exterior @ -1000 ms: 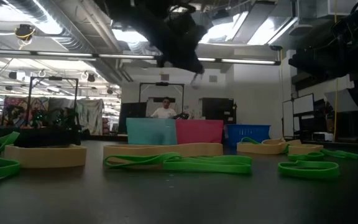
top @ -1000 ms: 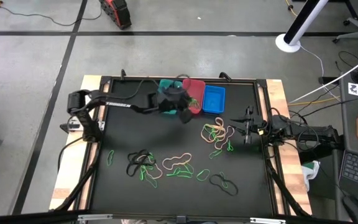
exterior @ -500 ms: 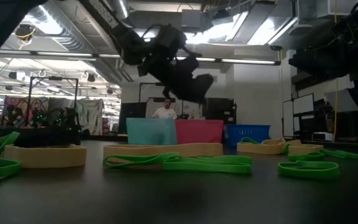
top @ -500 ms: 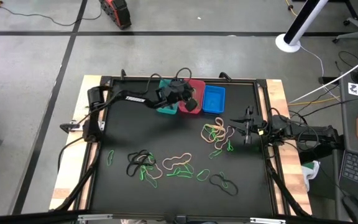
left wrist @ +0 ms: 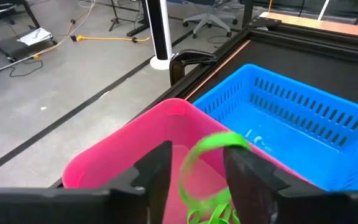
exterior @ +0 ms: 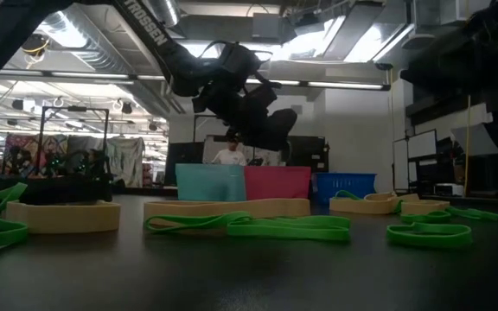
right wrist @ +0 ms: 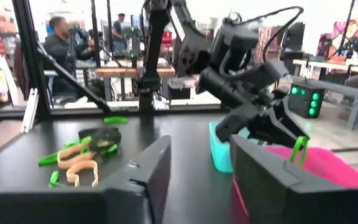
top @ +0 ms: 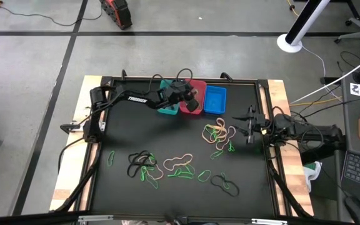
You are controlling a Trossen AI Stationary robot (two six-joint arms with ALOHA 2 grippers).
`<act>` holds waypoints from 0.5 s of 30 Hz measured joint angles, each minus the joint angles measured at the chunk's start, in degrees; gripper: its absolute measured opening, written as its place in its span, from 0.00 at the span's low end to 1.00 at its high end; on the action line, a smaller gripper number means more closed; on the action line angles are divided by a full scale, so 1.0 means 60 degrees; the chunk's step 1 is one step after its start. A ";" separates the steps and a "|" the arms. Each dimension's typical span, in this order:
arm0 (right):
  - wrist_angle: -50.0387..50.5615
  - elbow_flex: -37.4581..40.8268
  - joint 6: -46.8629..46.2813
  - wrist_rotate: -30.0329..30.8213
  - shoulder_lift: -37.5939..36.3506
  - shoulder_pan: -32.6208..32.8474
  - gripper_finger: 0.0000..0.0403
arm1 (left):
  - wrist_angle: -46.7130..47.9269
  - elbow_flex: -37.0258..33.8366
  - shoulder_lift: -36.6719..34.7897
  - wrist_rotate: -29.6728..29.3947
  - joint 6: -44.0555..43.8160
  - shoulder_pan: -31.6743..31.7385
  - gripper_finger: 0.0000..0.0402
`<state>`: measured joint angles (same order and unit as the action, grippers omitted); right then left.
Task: Sort rubber bands into baskets
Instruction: Put the green rubber band into the pink bin, then put the brown rubber band into the blue bin
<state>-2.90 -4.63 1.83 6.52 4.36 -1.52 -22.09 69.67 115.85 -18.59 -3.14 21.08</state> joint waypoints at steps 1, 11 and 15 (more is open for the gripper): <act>0.0033 -0.0063 0.0000 -0.0002 0.0152 0.0000 0.46 | -0.0001 0.0000 0.0000 0.0000 -0.0002 -0.0004 0.39; 0.0002 -0.0656 0.0277 -0.1847 0.2179 0.0000 0.58 | 0.0097 0.0000 -0.0003 0.0088 -0.1462 -0.0004 0.41; 0.0109 -0.1023 0.0324 -0.1867 0.3235 0.0000 0.58 | 0.0092 0.0000 -0.0007 0.0650 -0.1806 -0.0004 0.41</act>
<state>-2.24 -10.77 3.77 -4.69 23.77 -1.52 -21.54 69.67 115.81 -14.69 -13.97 21.06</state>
